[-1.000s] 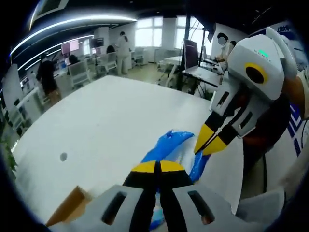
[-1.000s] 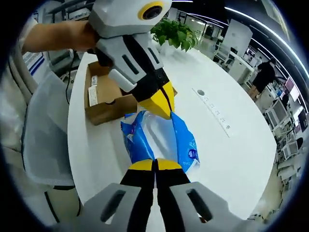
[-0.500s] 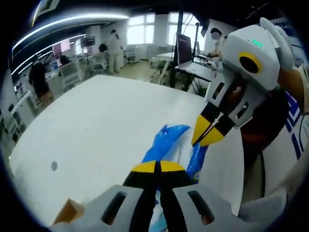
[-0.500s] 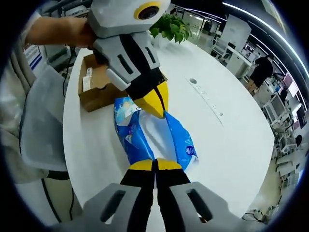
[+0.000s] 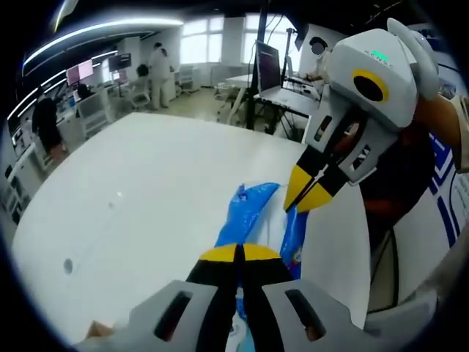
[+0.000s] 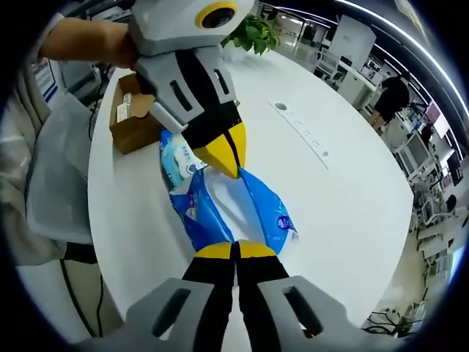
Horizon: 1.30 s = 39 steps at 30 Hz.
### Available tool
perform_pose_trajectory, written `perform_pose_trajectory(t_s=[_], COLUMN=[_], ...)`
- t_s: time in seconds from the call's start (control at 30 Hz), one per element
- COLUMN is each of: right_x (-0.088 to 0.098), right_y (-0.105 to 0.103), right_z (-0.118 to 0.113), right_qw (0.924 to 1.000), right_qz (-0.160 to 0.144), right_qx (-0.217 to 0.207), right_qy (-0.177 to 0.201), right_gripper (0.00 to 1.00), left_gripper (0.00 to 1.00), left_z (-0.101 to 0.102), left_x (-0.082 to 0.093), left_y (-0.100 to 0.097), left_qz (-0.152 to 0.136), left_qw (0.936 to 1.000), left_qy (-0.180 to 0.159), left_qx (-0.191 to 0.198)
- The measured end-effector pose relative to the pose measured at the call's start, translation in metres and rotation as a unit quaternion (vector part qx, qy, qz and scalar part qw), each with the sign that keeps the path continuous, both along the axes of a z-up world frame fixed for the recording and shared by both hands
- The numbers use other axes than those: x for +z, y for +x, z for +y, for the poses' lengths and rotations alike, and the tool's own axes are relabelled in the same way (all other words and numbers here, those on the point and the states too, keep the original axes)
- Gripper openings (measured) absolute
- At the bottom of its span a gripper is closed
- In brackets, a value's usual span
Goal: Operate the shoe box by opening the lid, removing the specified soft item, and placing it in the target area until the item is outside and the box remains undamaged.
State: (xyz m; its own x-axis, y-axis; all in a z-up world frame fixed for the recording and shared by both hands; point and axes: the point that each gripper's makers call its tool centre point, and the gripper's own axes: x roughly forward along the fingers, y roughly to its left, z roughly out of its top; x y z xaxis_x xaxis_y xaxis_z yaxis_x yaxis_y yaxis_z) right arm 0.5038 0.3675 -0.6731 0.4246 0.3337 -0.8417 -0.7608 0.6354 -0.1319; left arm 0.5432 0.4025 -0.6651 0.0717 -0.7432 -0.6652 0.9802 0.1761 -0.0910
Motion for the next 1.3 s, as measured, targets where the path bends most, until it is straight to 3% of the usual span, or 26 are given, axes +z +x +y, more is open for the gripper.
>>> perform_pose_trajectory(t_s=[0.5, 0.9, 1.3], right_x=[-0.029, -0.059, -0.076], right_y=[-0.004, -0.004, -0.005], right_z=[-0.036, -0.043, -0.042], right_qw=[0.9995, 0.9990, 0.9983], right_qz=[0.017, 0.031, 0.040], right_qx=[-0.026, -0.034, -0.042], right_qy=[-0.006, -0.001, 0.004], right_gripper=[0.00, 0.00, 0.00], left_gripper=[0.00, 0.00, 0.00], left_z=[-0.033, -0.041, -0.043], left_x=[-0.028, -0.056, -0.070], left_y=[-0.010, -0.008, -0.007], left_qz=[0.016, 0.033, 0.046], left_qw=[0.9993, 0.9983, 0.9977], left_qy=[0.011, 0.027, 0.032], left_qx=[-0.033, -0.040, -0.038])
